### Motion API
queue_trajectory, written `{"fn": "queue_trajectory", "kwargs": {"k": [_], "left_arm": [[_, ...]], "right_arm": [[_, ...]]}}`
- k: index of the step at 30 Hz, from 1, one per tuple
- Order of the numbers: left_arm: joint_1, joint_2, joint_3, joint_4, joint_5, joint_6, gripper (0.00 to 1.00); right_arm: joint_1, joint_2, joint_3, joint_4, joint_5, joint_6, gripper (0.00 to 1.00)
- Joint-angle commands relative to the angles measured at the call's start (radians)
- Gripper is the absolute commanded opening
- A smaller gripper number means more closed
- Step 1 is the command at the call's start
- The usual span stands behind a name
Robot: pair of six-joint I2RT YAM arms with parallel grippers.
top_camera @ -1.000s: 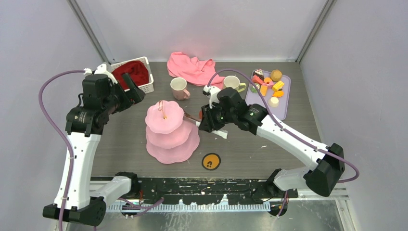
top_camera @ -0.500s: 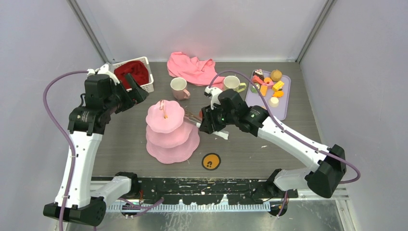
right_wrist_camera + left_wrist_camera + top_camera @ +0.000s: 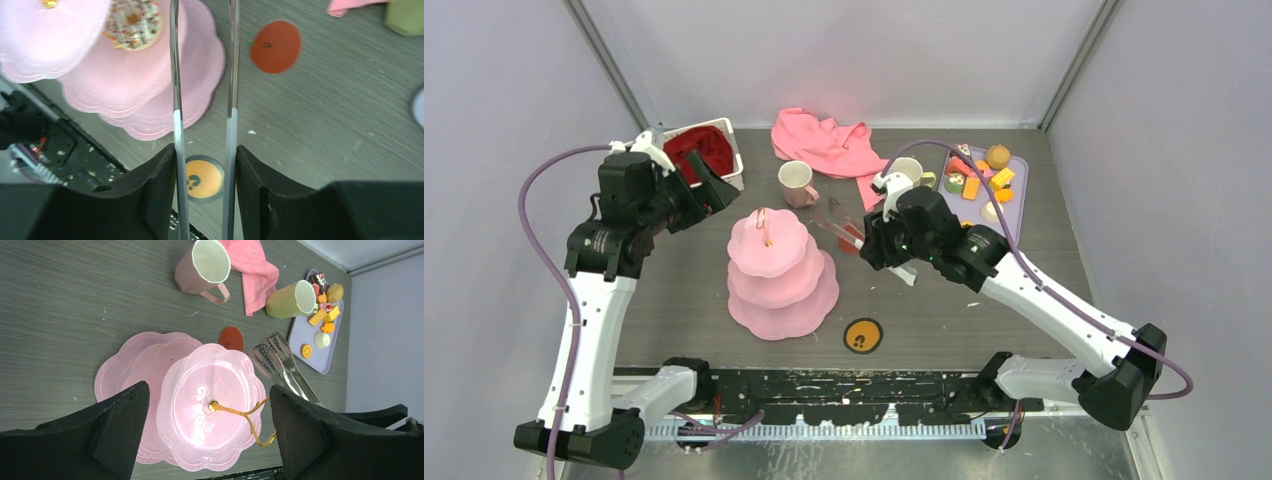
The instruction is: Serve the afternoon tea
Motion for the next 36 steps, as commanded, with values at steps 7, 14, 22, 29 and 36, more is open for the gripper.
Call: {"fn": "queue_trajectory", "kwargs": {"k": [7, 14, 22, 29, 36], "left_arm": [[0.007, 0.005, 0.078, 0.06, 0.097, 0.012, 0.89], [0.007, 0.011, 0.083, 0.06, 0.094, 0.061, 0.9], [0.007, 0.052, 0.149, -0.037, -0.022, 0.167, 0.92], [0.007, 0.065, 0.162, -0.056, -0.073, 0.199, 0.92], [0.007, 0.101, 0.185, -0.059, -0.055, 0.21, 0.92]], "right_arm": [[-0.276, -0.114, 0.034, -0.072, 0.11, -0.071, 0.43], [-0.476, -0.117, 0.026, -0.127, 0.152, -0.084, 0.4], [-0.642, -0.139, -0.051, -0.128, 0.222, -0.063, 0.41], [-0.797, -0.136, -0.135, -0.108, 0.211, -0.055, 0.41], [-0.812, -0.088, -0.174, -0.099, 0.181, -0.024, 0.44]]}}
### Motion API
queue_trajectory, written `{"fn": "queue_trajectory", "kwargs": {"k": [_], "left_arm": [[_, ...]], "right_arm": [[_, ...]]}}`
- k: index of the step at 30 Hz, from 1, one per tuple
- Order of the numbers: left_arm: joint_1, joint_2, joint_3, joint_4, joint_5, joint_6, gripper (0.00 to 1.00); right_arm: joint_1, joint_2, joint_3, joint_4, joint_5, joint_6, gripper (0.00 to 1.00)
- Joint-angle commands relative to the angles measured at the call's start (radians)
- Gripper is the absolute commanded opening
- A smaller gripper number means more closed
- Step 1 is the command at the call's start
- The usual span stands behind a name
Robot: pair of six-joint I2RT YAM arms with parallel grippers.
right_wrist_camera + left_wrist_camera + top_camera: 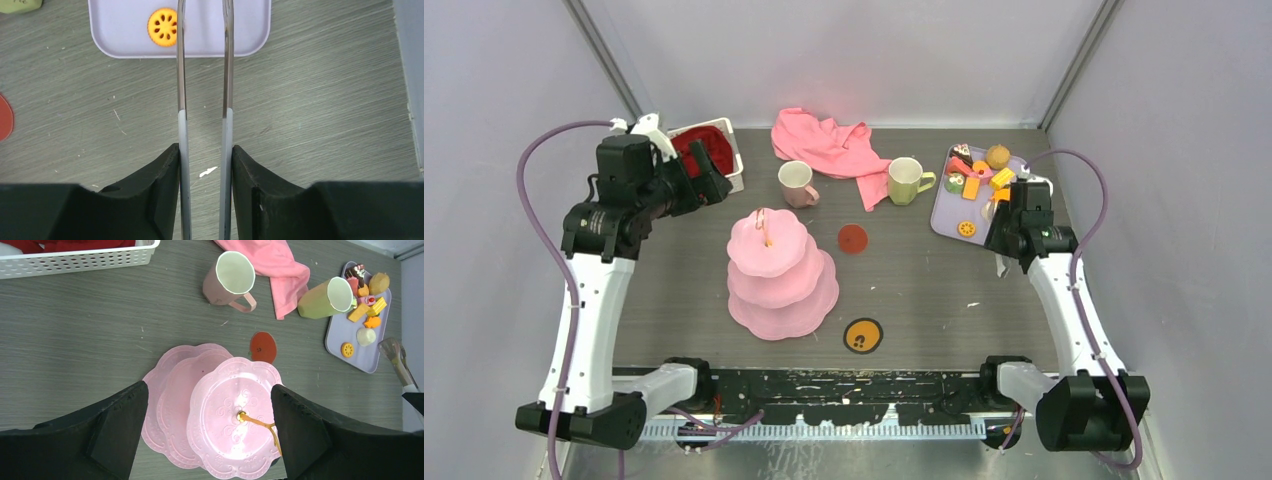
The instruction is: Serve the afternoon tea
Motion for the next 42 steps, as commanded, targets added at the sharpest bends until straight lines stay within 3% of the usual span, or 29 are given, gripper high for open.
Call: {"fn": "queue_trajectory", "kwargs": {"k": [1, 18, 33, 36, 42], "left_arm": [[0.006, 0.02, 0.056, 0.009, 0.01, 0.028, 0.92], [0.006, 0.09, 0.054, 0.037, 0.062, 0.018, 0.92], [0.007, 0.046, -0.007, 0.035, 0.053, 0.027, 0.92], [0.006, 0.046, -0.007, 0.038, 0.06, 0.024, 0.92], [0.007, 0.053, 0.003, 0.035, 0.055, 0.02, 0.92]], "right_arm": [[-0.001, 0.022, -0.005, 0.07, -0.015, 0.028, 0.44], [-0.001, 0.135, -0.044, 0.203, 0.029, 0.08, 0.49], [-0.001, 0.253, -0.016, 0.296, 0.078, 0.082, 0.53], [-0.001, 0.258, -0.031, 0.323, 0.076, 0.084, 0.47], [-0.001, 0.225, -0.047, 0.307, 0.047, 0.084, 0.23]]}}
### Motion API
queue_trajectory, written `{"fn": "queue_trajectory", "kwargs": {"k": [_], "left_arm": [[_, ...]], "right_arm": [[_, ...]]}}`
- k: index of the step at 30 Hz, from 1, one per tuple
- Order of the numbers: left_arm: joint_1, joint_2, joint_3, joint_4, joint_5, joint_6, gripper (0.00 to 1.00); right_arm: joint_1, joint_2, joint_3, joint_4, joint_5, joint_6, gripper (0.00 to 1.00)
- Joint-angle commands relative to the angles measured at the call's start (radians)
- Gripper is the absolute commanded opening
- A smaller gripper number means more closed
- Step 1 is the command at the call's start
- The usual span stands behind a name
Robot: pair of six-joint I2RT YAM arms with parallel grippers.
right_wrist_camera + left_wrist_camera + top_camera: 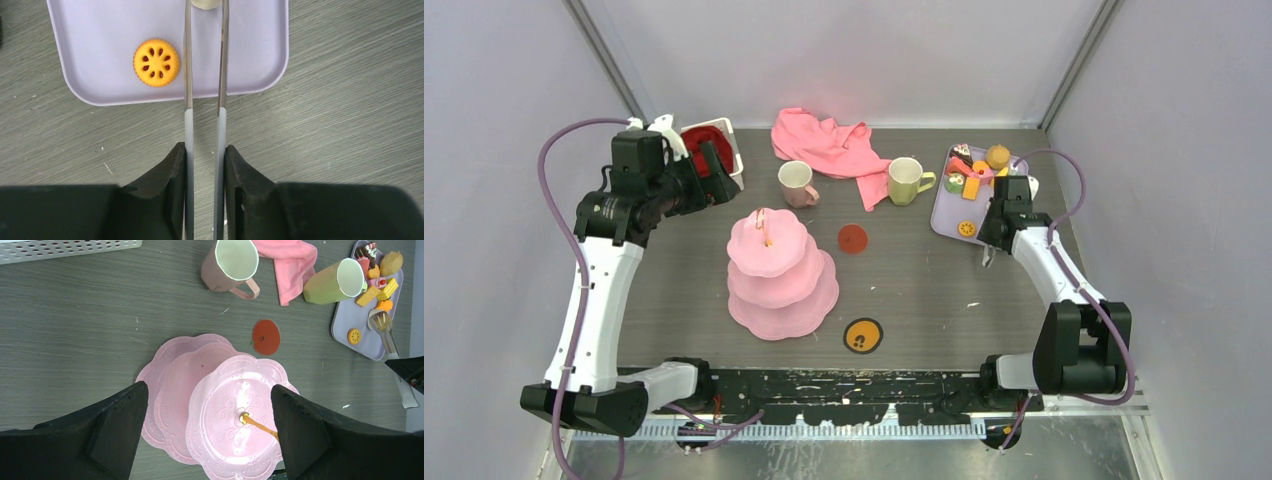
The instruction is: Serve the afternoon tea
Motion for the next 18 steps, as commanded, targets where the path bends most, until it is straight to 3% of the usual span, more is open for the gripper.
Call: {"fn": "queue_trajectory", "kwargs": {"k": [1, 11, 18], "left_arm": [[0.007, -0.015, 0.012, 0.034, 0.014, 0.003, 0.92], [0.007, -0.005, 0.016, 0.037, 0.007, 0.003, 0.92], [0.007, 0.018, 0.037, 0.024, -0.033, 0.04, 0.92]], "right_arm": [[-0.001, -0.055, 0.005, 0.037, -0.001, 0.012, 0.2], [-0.001, -0.23, 0.059, -0.126, -0.111, -0.008, 0.18], [0.014, -0.298, 0.176, -0.249, -0.328, -0.039, 0.17]]}}
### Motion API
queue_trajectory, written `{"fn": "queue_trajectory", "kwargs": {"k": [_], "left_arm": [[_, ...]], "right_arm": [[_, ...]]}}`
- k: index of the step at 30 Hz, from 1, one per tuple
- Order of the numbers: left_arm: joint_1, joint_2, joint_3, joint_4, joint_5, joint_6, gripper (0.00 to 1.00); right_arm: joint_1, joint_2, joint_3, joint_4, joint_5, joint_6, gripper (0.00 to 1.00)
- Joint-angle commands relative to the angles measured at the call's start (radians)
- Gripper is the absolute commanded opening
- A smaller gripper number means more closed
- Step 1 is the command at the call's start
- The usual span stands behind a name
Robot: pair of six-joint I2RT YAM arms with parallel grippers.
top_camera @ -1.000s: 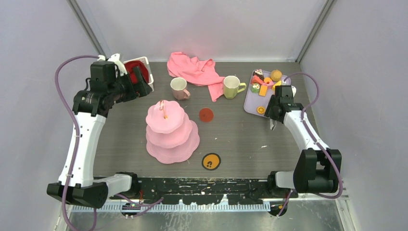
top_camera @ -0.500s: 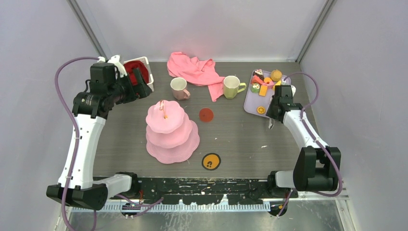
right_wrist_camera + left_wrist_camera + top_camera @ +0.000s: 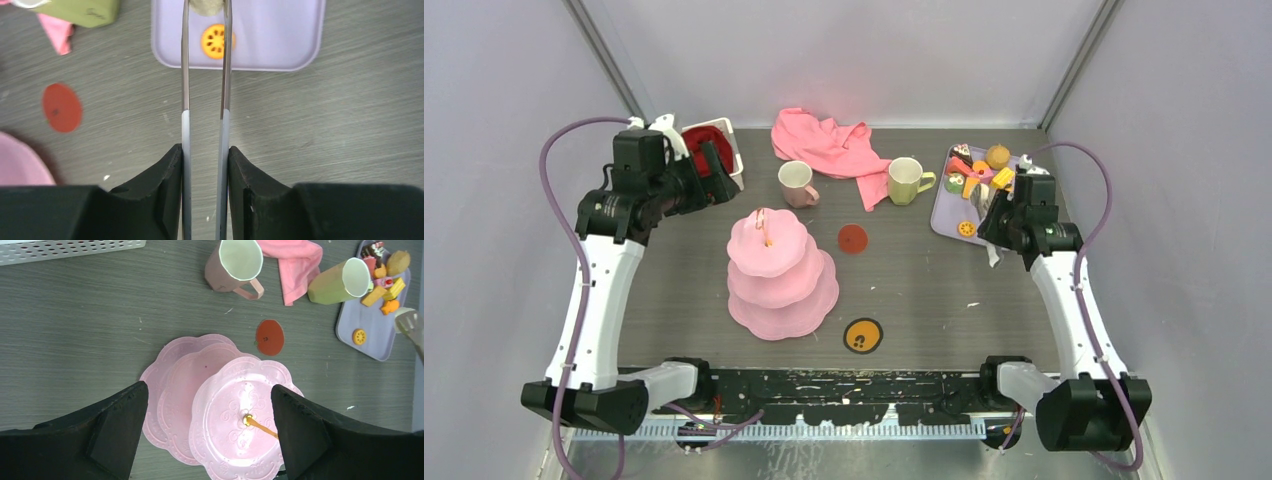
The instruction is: Serve the afternoon tea
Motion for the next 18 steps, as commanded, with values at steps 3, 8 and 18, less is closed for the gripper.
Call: {"fn": "queue_trajectory", "kwargs": {"k": [3, 8, 18], "left_arm": [[0.01, 0.044, 0.089, -0.017, -0.101, 0.06, 0.93], [0.015, 0.065, 0.1, -0.01, -0.11, 0.025, 0.93], [0.085, 0.06, 0.075, 0.003, -0.079, 0.0, 0.93]], "right_arm": [[0.066, -0.072, 0.156, -0.099, -0.247, -0.047, 0.17], [0.281, -0.086, 0.23, -0.193, -0.304, -0.044, 0.16], [0.595, -0.134, 0.203, -0.198, -0.437, -0.071, 0.16]]}}
